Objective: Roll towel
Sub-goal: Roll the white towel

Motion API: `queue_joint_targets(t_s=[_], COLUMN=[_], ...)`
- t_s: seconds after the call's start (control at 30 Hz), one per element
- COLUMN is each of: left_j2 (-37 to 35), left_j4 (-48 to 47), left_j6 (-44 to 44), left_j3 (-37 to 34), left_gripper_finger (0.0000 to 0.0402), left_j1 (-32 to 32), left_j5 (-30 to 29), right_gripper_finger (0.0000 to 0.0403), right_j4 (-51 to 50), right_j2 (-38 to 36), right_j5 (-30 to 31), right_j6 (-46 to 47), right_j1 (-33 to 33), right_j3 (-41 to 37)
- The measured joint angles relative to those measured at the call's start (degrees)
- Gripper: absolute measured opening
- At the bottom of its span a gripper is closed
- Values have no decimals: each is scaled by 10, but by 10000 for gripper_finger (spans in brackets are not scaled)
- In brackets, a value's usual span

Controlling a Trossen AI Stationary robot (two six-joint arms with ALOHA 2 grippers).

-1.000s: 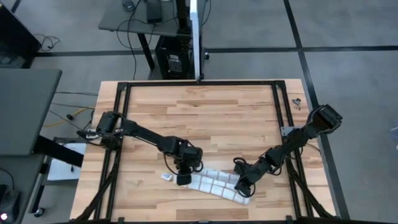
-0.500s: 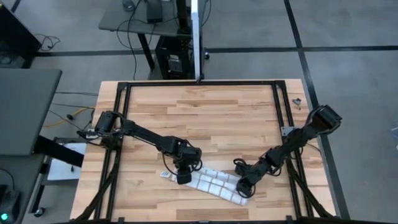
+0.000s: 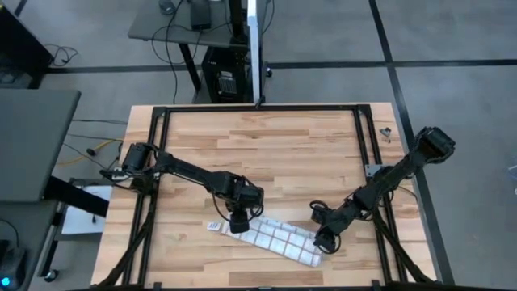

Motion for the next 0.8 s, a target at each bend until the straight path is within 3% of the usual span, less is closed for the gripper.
queue_joint_targets(t_s=[0.13,0.3,0.4,0.53,0.7,0.8], left_j2=[-8,-29,-33,-31,-31,-31], left_j4=[-38,-39,-35,49,134,155], left_j6=[25,40,40,5,-51,-68], left_j3=[59,78,44,-36,-104,-128], left_gripper_finger=[94,94,90,82,77,76], left_j1=[-4,-29,-48,-68,-71,-69], left_j5=[-37,-22,14,52,47,31], right_gripper_finger=[130,116,78,10,3,2], right_j4=[18,146,210,258,255,200], right_j2=[-35,-25,22,96,152,168], right_j5=[11,54,55,47,44,37], right_j6=[-1,3,3,9,62,79], right_j1=[0,13,30,52,73,78], right_j3=[0,1,9,26,30,30])
